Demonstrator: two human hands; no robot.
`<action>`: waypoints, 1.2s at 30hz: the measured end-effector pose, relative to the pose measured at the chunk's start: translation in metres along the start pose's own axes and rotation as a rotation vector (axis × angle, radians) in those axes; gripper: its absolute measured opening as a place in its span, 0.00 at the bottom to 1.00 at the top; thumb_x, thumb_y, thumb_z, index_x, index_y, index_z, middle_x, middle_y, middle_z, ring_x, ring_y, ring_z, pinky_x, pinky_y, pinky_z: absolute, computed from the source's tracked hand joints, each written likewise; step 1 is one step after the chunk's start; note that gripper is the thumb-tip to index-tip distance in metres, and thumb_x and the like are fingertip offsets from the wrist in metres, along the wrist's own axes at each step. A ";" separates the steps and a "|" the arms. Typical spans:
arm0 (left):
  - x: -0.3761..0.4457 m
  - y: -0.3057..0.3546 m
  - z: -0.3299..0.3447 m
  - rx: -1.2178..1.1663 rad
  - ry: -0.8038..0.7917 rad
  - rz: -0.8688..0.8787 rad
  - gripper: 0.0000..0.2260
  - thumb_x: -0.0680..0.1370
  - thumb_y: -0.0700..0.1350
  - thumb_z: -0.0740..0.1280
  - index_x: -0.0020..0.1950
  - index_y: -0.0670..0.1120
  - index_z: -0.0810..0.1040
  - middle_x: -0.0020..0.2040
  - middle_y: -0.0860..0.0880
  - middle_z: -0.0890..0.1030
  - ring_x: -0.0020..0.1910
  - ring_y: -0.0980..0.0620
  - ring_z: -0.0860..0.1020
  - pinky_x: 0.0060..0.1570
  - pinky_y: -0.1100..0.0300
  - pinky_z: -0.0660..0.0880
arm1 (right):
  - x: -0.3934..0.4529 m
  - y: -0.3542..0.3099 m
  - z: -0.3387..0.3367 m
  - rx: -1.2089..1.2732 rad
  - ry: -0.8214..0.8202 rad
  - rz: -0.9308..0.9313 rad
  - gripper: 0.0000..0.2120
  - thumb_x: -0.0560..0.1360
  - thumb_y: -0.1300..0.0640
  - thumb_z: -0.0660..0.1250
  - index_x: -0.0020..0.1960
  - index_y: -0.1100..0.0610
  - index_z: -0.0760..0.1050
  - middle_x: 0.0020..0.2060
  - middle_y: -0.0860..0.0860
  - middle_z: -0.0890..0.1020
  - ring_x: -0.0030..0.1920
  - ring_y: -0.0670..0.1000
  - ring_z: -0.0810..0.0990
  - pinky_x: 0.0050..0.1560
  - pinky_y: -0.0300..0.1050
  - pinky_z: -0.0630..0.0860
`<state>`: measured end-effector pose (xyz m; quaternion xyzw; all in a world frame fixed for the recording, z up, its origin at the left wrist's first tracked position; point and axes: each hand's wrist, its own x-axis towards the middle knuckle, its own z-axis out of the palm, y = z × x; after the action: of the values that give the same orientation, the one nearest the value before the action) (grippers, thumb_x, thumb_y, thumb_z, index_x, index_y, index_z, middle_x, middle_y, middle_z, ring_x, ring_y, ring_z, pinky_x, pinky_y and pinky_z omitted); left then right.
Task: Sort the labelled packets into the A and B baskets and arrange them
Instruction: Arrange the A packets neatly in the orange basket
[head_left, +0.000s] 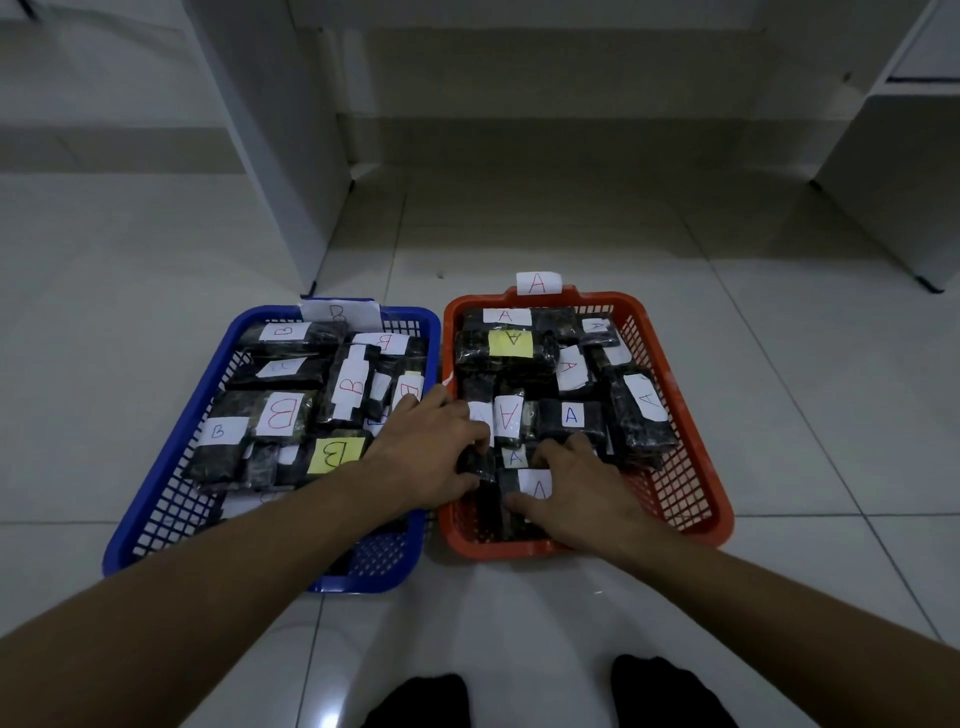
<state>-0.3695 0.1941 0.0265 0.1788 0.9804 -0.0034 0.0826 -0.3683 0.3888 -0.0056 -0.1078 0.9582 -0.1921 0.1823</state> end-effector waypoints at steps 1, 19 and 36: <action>0.000 0.000 0.000 0.000 0.004 0.002 0.19 0.74 0.61 0.66 0.62 0.57 0.73 0.62 0.53 0.73 0.66 0.50 0.63 0.63 0.50 0.64 | 0.000 0.001 0.000 0.007 0.005 -0.011 0.26 0.73 0.37 0.69 0.65 0.48 0.72 0.60 0.51 0.69 0.58 0.54 0.76 0.55 0.45 0.73; 0.008 -0.006 -0.002 -0.049 -0.031 -0.027 0.27 0.74 0.65 0.65 0.70 0.57 0.68 0.67 0.54 0.70 0.67 0.51 0.61 0.66 0.50 0.63 | 0.048 0.003 -0.045 -0.414 0.077 -0.196 0.22 0.79 0.45 0.64 0.70 0.51 0.67 0.63 0.53 0.77 0.65 0.56 0.70 0.60 0.53 0.73; 0.002 -0.007 0.004 -0.065 -0.016 -0.024 0.26 0.73 0.63 0.67 0.69 0.57 0.68 0.67 0.55 0.69 0.68 0.52 0.61 0.66 0.50 0.62 | 0.052 -0.006 -0.037 -0.287 0.119 -0.246 0.17 0.77 0.47 0.68 0.63 0.50 0.70 0.57 0.52 0.76 0.60 0.55 0.72 0.54 0.50 0.73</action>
<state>-0.3728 0.1883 0.0222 0.1643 0.9814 0.0262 0.0959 -0.4292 0.3811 0.0125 -0.2374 0.9645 -0.0803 0.0832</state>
